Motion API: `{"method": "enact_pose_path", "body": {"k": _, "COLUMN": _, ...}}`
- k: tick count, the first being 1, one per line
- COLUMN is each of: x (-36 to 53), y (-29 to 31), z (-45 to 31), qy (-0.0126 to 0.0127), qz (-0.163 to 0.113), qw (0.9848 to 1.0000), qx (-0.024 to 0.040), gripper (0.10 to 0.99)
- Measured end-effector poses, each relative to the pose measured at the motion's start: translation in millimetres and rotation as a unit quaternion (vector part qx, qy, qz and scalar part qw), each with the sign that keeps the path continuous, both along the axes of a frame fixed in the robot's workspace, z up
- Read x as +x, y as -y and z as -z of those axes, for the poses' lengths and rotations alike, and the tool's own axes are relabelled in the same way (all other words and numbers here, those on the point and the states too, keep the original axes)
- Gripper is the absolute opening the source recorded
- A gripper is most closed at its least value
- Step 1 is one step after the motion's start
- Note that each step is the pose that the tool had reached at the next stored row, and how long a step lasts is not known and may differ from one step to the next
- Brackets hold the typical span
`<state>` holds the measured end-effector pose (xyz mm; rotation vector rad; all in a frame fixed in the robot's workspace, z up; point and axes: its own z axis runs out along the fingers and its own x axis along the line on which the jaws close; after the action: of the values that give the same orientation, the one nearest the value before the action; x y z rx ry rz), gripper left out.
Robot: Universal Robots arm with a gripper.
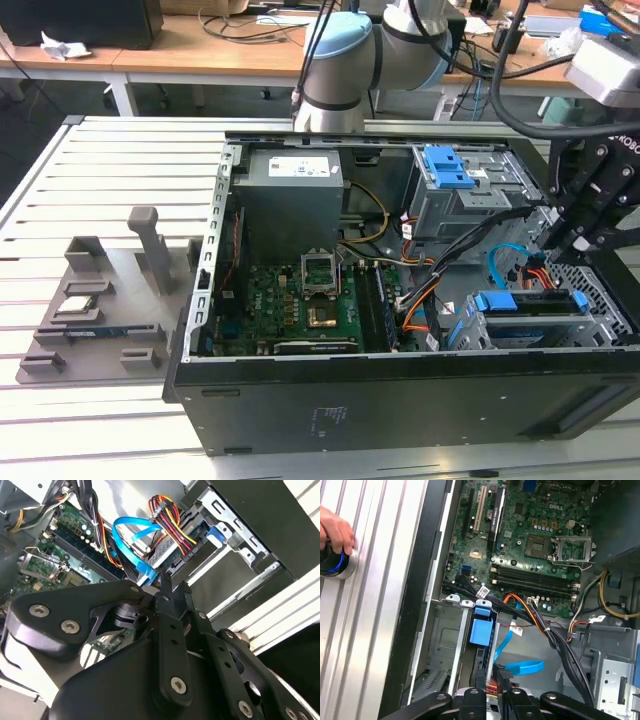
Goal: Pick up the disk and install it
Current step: 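Insert the second disk wire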
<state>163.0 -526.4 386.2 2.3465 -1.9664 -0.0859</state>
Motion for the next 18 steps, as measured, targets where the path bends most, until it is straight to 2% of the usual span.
{"method": "enact_pose_path", "body": {"k": 6, "x": -2.7, "y": -7.4, "z": 5.4, "qy": 0.0004, "qz": -0.018, "qw": 0.9998, "qx": 0.0038, "gripper": 0.239}}
{"method": "enact_pose_path", "body": {"k": 10, "x": -5.8, "y": -7.5, "z": 10.3, "qy": 0.0003, "qz": -0.022, "qw": 0.9998, "qx": 0.0039, "gripper": 0.239}}
{"method": "enact_pose_path", "body": {"k": 13, "x": -6.0, "y": -7.5, "z": 19.0, "qy": 0.0004, "qz": -0.026, "qw": 0.9996, "qx": 0.0039, "gripper": 0.239}}
{"method": "enact_pose_path", "body": {"k": 18, "x": -6.0, "y": -7.4, "z": 19.1, "qy": 0.0003, "qz": -0.028, "qw": 0.9996, "qx": 0.0038, "gripper": 0.224}}
